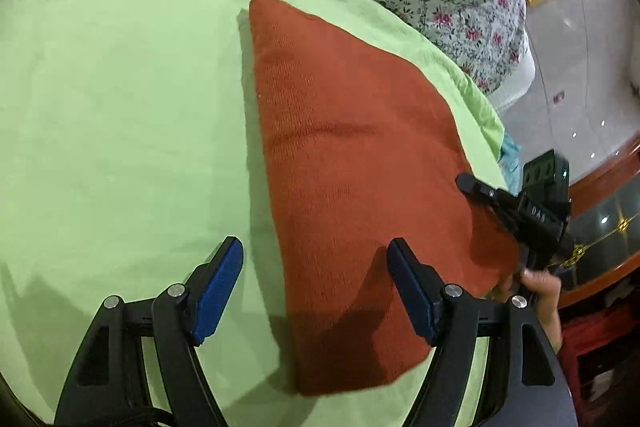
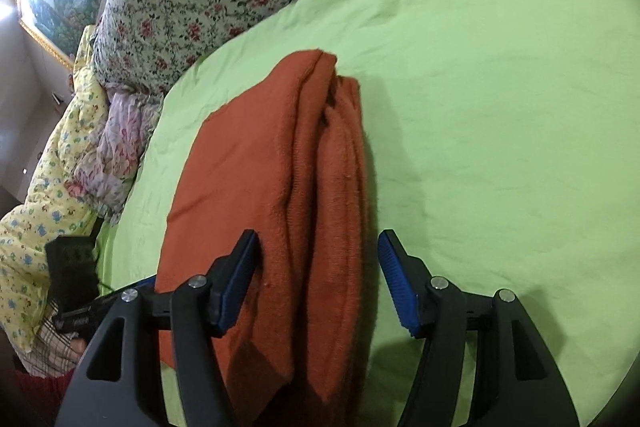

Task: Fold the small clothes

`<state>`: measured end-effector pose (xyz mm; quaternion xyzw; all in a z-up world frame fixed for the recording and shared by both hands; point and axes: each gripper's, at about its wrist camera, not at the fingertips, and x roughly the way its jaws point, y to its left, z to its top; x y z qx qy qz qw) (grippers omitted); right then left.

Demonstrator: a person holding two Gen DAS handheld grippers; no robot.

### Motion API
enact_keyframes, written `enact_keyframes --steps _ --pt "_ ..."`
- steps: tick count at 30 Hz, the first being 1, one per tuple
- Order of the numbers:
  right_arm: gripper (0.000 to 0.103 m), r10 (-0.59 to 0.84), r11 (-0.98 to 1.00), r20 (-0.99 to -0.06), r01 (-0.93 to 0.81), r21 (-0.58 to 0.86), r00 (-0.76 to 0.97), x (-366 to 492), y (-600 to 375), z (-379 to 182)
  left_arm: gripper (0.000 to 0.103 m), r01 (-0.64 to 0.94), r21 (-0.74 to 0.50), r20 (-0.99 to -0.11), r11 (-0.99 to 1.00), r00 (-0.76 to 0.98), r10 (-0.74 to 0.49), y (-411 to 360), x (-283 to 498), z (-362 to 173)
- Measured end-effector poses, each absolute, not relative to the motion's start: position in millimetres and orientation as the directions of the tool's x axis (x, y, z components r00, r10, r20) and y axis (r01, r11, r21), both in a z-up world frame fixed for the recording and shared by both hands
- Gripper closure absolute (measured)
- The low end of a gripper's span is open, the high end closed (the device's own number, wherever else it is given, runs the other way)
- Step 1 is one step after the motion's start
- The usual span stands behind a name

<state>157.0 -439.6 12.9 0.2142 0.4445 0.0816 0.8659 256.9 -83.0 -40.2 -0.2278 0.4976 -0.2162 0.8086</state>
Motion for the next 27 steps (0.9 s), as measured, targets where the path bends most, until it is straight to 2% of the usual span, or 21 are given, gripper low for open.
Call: enact_keyframes --steps 6,7,8,10,11,12,15,21,27 --pt "0.040 0.376 0.869 -0.731 0.056 0.491 0.570 163 -441 3 0.021 0.156 -0.613 -0.681 0.774 0.393 -0.618 -101 276 -50" --pt "0.040 0.389 0.863 -0.727 0.052 0.503 0.566 164 -440 2 0.023 0.177 -0.621 -0.666 0.764 0.395 -0.633 -105 280 -51" --pt "0.040 0.402 0.857 -0.725 0.048 0.512 0.559 165 -438 0 0.047 0.186 -0.616 -0.662 0.765 0.404 -0.631 -107 284 -52" --pt "0.059 0.414 0.854 -0.726 0.042 0.519 0.550 166 -432 -2 0.074 0.182 -0.631 -0.660 0.754 0.386 -0.645 -107 290 -56" --pt "0.067 0.426 0.846 -0.726 0.046 0.531 0.540 167 -428 -4 0.080 0.173 -0.656 -0.642 0.734 0.383 -0.664 -103 290 -56" --pt "0.071 0.426 0.839 -0.724 0.063 0.541 0.542 166 -426 -5 0.082 0.179 -0.667 -0.629 0.723 0.385 -0.676 -99 287 -53" --pt "0.076 0.407 0.833 -0.698 0.075 0.549 0.589 157 -415 5 0.084 0.205 -0.682 -0.593 0.702 0.407 -0.695 -85 269 -34" --pt "0.077 0.513 0.779 -0.607 -0.031 0.627 0.607 134 -349 14 0.084 0.229 -0.656 -0.562 0.719 0.487 -0.668 -15 205 7" --pt "0.077 0.619 0.720 -0.543 -0.133 0.681 0.567 128 -262 -3 0.084 0.187 -0.587 -0.589 0.788 0.568 -0.574 71 131 25"
